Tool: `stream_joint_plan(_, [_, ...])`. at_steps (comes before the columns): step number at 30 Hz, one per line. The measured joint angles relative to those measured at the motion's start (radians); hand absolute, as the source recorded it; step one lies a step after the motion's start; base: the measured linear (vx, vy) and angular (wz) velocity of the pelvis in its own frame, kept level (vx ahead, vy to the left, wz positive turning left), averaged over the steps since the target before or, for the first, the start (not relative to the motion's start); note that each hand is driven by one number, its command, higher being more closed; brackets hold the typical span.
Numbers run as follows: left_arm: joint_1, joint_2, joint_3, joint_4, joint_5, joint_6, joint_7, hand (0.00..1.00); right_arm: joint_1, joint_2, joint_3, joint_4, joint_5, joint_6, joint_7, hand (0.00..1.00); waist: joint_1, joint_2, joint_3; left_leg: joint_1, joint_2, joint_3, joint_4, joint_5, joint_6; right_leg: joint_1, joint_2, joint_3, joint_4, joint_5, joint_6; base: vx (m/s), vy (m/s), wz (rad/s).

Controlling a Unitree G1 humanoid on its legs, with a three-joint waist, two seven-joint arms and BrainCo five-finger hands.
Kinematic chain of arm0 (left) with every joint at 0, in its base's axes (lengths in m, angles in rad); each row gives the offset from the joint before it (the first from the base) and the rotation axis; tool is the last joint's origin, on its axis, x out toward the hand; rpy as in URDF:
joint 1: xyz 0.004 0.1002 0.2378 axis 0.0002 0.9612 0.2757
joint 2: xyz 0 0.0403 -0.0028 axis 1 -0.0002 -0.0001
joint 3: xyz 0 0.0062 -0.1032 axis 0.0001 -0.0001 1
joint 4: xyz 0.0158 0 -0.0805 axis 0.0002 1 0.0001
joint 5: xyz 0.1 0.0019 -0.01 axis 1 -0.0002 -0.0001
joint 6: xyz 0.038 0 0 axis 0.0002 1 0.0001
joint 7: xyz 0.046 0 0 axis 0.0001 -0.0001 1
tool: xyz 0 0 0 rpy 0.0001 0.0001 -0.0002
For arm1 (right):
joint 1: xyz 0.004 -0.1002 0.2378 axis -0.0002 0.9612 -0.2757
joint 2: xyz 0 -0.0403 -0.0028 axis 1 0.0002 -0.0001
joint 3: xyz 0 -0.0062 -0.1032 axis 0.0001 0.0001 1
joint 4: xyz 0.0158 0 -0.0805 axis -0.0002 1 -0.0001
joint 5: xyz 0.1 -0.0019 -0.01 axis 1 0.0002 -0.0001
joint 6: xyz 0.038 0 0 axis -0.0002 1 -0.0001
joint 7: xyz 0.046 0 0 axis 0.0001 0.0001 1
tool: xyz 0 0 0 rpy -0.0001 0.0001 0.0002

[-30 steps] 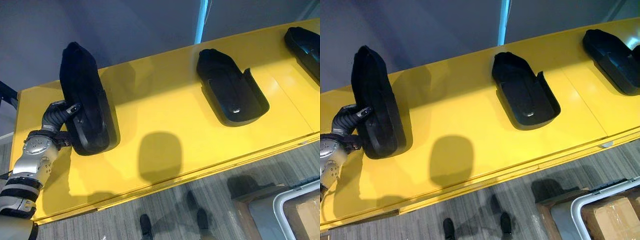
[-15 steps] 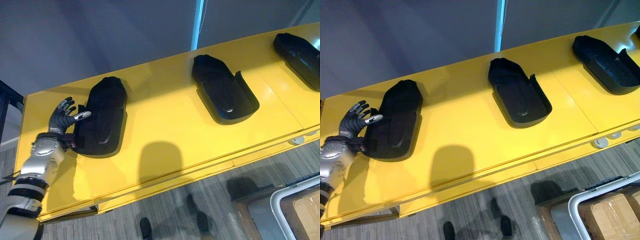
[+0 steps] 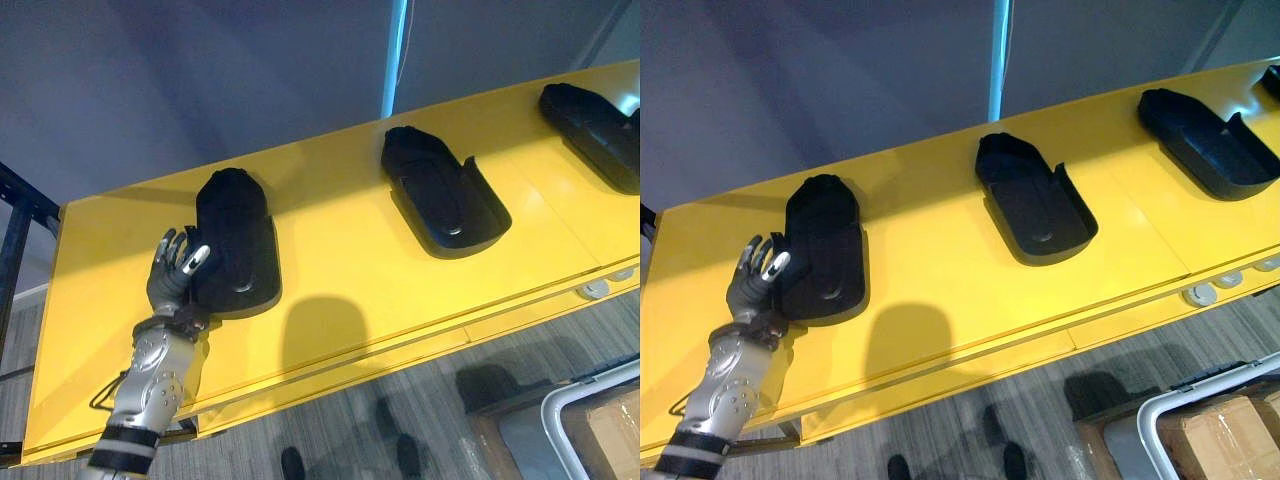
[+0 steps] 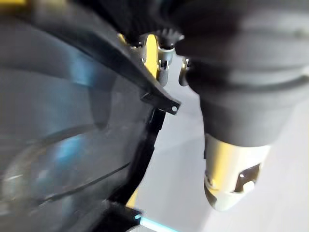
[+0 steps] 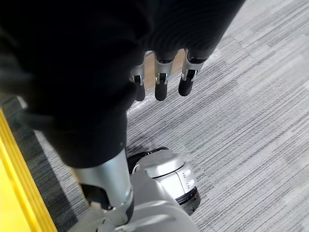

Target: Walk over and take plastic housings, then place them on the shelf

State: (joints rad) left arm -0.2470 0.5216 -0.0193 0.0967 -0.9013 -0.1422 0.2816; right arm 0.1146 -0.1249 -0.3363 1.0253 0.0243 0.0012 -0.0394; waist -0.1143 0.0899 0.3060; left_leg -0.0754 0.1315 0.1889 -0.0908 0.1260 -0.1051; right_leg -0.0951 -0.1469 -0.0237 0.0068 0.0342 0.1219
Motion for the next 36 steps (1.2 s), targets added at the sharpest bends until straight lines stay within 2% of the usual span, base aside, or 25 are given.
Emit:
stream_joint_plan(6, [0.07,-0.071,0.057,0.0,0.007,0.016,-0.002,0.0,0.008,0.0,-0.018,0.011,-0.029,0.005,0.002,0.0,0.015,0.005,-0.031,0.014,0.013,-0.001,0.0,-0.002,-0.003,0.025,0.012,-0.005,-0.02,0.008,-0.008,-0.02,0.004,0.0])
stream_joint_plan(9, [0.113,-0.169,0.122,-0.073,0.109,0.035,0.018,0.0,0.016,0.0,-0.02,0.017,-0.033,0.005,0.002,0.0,0.021,0.004,-0.051,0.011,0.013,-0.006,0.0,-0.005,-0.006,0.025,0.012,-0.009,-0.02,0.008,-0.008,-0.01,0.011,0.05])
stream_joint_plan(10, [0.14,-0.225,0.145,-0.15,0.196,0.04,0.034,1.0,0.018,0.004,-0.035,0.026,-0.033,0.005,0.003,0.0,0.023,0.002,-0.06,0.008,0.013,-0.008,-0.001,-0.007,-0.01,0.025,0.012,-0.01,-0.022,0.008,-0.008,0.01,0.014,0.05])
stream_joint_plan(11, [0.169,-0.281,0.156,-0.236,0.313,0.039,0.048,1.0,0.025,0.008,-0.046,0.03,-0.03,0.0,0.003,0.0,0.029,0.003,-0.073,0.008,0.013,-0.008,0.0,-0.009,-0.012,0.026,0.012,-0.01,-0.024,0.009,-0.007,0.0,0.0,0.0])
stream_joint_plan(12, [0.184,-0.307,0.154,-0.283,0.38,0.037,0.054,1.0,0.03,0.009,-0.049,0.035,-0.03,-0.003,0.003,0.0,0.031,0.003,-0.08,0.008,0.013,-0.007,0.0,-0.01,-0.013,0.026,0.012,-0.01,-0.024,0.009,-0.007,0.04,0.017,0.0])
stream_joint_plan(13, [0.214,-0.353,0.141,-0.376,0.512,0.026,0.065,1.0,0.036,0.011,-0.056,0.049,-0.029,-0.011,0.003,0.0,0.032,0.002,-0.095,0.009,0.013,-0.007,0.0,-0.01,-0.014,0.028,0.012,-0.01,-0.024,0.009,-0.006,0.06,0.015,0.0])
stream_joint_plan(14, [0.242,-0.385,0.111,-0.453,0.624,-0.004,0.074,1.0,0.041,0.012,-0.057,0.054,-0.024,-0.021,0.003,0.0,0.032,0.002,-0.108,0.011,0.015,-0.007,0.002,-0.01,-0.014,0.03,0.014,-0.009,-0.024,0.008,-0.006,0.05,0.012,0.0])
stream_joint_plan(15, [0.256,-0.395,0.09,-0.488,0.679,-0.02,0.078,1.0,0.043,0.012,-0.057,0.058,-0.024,-0.025,0.003,0.0,0.031,0.002,-0.114,0.013,0.016,-0.006,0.003,-0.01,-0.014,0.032,0.015,-0.009,-0.024,0.008,-0.006,0.04,0.011,0.01])
stream_joint_plan(17, [0.306,-0.424,-0.03,-0.589,0.81,-0.078,0.083,1.0,0.046,0.012,-0.056,0.065,-0.021,-0.026,0.002,0.0,0.031,0.001,-0.121,0.028,0.022,-0.005,0.003,-0.011,-0.015,0.049,0.02,-0.008,-0.024,0.007,-0.006,0.0,0.0,0.0])
stream_joint_plan(18, [0.326,-0.432,-0.063,-0.602,0.827,-0.091,0.081,1.0,0.047,0.012,-0.056,0.066,-0.021,-0.027,0.002,0.0,0.031,0.001,-0.124,0.028,0.023,-0.006,0.001,-0.011,-0.015,0.05,0.021,-0.008,-0.024,0.007,-0.005,-0.04,0.002,0.0])
stream_joint_plan(20, [0.381,-0.452,-0.203,-0.611,0.849,-0.127,0.049,1.0,0.051,0.012,-0.052,0.077,-0.021,-0.046,0.001,0.0,0.031,0.002,-0.132,0.027,0.028,-0.006,-0.001,-0.019,-0.025,0.049,0.025,-0.008,-0.018,-0.002,0.003,-0.07,0.002,0.0])
stream_joint_plan(23, [0.42,-0.464,-0.288,-0.569,0.844,-0.132,0.007,1.0,0.052,0.009,-0.039,0.086,-0.011,-0.057,-0.001,0.0,0.031,-0.003,-0.14,0.023,0.029,0.001,-0.001,-0.021,-0.021,0.04,0.026,-0.001,-0.016,-0.01,0.009,-0.07,0.006,-0.07])
stream_joint_plan(27, [0.416,-0.467,-0.292,-0.471,0.835,-0.123,-0.031,1.0,0.053,0.007,-0.005,0.088,0.012,-0.06,-0.013,0.0,0.027,-0.011,-0.154,-0.016,0.028,0.003,-0.001,-0.016,-0.016,-0.005,0.026,0.008,-0.01,-0.005,0.014,-0.01,0.003,-0.01])
stream_joint_plan(36, [0.382,-0.471,-0.259,-0.382,0.837,-0.072,-0.031,1.0,0.043,0.025,0.004,0.088,0.045,-0.061,-0.02,0.0,0.022,-0.032,-0.146,-0.047,0.033,0.02,0.003,-0.006,-0.014,-0.04,0.031,0.018,-0.014,0.007,0.002,0.05,0.015,-0.03])
